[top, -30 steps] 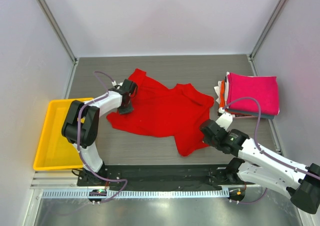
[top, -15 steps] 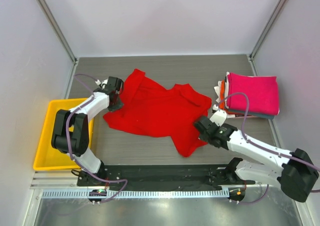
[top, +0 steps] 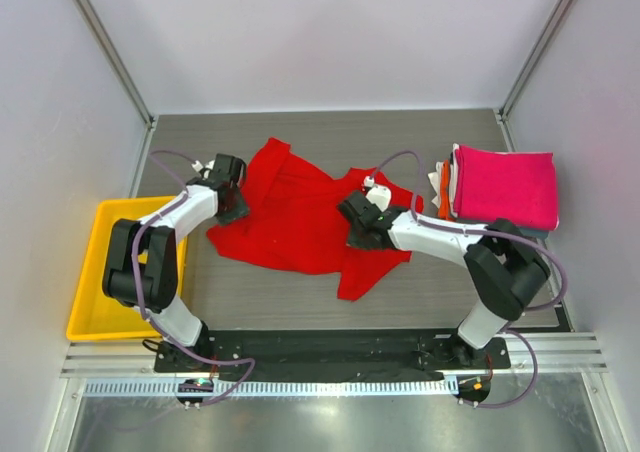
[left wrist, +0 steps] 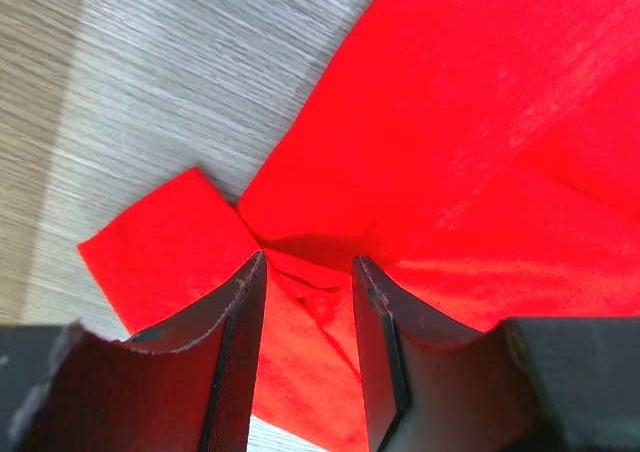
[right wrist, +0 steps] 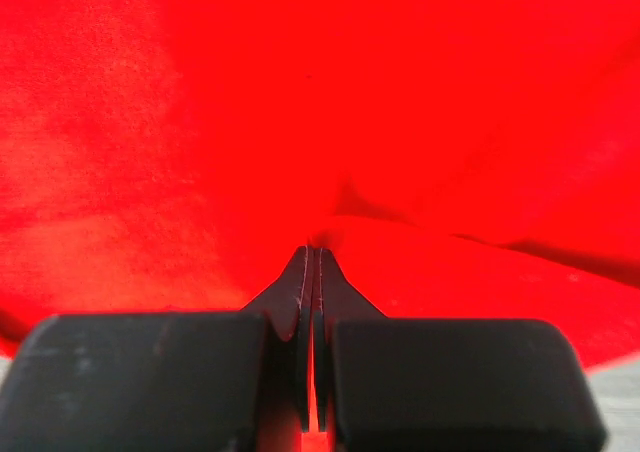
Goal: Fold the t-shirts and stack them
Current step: Flatten the tshirt out
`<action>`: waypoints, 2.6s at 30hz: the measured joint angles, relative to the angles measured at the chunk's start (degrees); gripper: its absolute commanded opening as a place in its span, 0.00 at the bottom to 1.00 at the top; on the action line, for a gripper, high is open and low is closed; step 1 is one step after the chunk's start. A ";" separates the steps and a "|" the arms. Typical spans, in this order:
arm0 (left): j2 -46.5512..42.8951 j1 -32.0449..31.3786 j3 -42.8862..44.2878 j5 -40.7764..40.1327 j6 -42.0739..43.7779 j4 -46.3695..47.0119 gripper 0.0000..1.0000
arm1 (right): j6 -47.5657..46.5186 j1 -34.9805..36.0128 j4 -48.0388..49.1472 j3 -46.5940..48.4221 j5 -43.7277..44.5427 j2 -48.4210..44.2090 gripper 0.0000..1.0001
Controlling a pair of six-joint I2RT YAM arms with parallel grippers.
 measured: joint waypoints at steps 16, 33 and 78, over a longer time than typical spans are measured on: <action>3.30 -2.89 -1.77 4.02 3.13 3.13 0.44 | -4.04 -11.80 3.96 4.22 -4.96 8.87 0.01; 0.13 -10.16 -3.04 2.99 11.02 5.81 0.50 | -21.57 -17.38 23.21 3.39 -16.41 13.29 0.01; 3.58 -12.44 -3.50 -0.59 12.15 8.44 0.01 | -21.86 -19.37 27.91 1.97 -21.88 13.86 0.01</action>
